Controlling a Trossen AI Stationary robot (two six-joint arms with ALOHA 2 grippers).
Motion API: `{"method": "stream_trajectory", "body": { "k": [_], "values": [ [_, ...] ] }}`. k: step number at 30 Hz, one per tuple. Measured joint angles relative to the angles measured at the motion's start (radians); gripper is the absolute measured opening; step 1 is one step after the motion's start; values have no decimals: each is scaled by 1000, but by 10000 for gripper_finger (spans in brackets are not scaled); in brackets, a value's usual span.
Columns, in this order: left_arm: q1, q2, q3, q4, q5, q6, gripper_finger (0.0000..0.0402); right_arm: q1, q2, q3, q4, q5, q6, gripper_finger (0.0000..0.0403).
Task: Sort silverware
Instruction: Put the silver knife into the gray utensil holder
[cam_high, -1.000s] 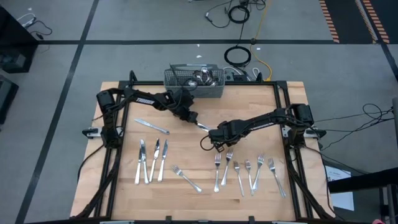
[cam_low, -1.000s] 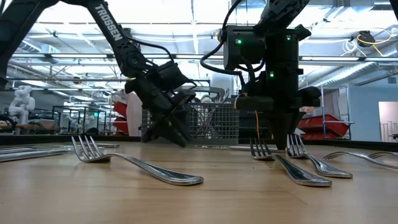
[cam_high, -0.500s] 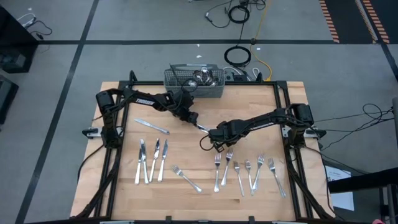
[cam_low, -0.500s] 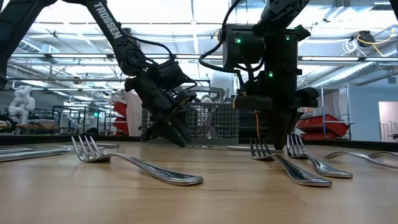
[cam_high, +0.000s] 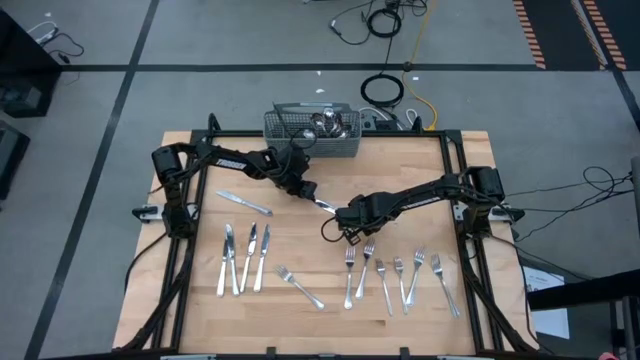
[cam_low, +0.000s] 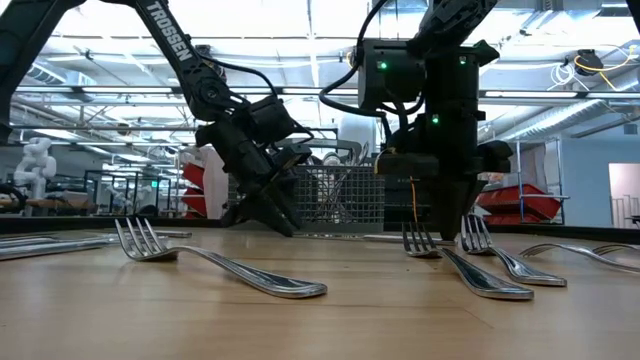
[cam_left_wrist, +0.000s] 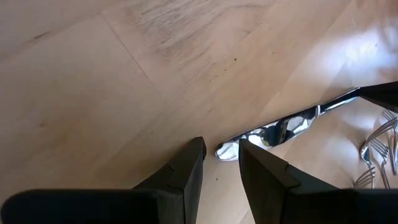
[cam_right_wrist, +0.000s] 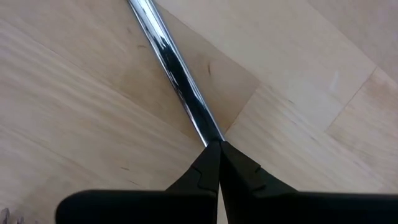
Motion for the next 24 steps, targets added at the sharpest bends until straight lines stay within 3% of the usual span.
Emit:
{"method": "stream_trajectory", "body": {
  "k": [17,24],
  "values": [
    [-3,2,-1,-5,29,5,116,-22,1,0,72,18,-19,0],
    [23,-1,2,-90,37,52,116,-22,1,1,56,21,-2,0]
  ]
}}
